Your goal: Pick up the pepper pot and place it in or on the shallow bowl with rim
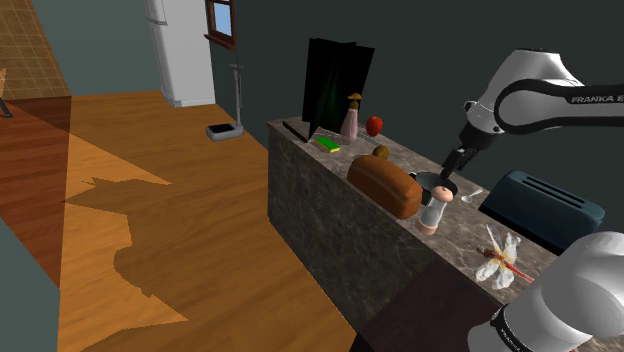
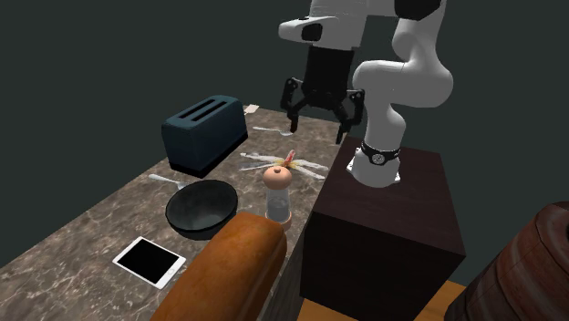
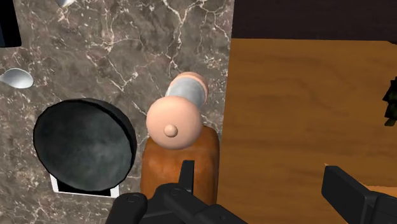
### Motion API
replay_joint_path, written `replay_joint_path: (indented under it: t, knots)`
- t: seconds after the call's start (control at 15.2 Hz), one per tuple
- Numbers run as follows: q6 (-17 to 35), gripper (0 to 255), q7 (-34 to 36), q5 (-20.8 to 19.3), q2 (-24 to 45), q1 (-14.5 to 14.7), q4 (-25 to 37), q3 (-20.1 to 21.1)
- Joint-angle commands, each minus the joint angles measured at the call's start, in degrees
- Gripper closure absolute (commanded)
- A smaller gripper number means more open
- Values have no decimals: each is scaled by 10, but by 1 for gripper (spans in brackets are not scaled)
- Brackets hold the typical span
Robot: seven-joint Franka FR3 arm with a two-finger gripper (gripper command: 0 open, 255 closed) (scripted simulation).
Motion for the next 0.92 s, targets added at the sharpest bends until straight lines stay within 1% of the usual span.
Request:
replay_joint_path:
  t: [0.0,0.26,0.46,0.86]
  knots:
    - [31,0,-20,-7,16,-9,-10,-27]
    - [105,0,-64,-18,66,-22,-29,-87]
    - [161,0,-101,-18,114,-24,-34,-135]
    - [224,0,-107,-13,160,-12,-51,-152]
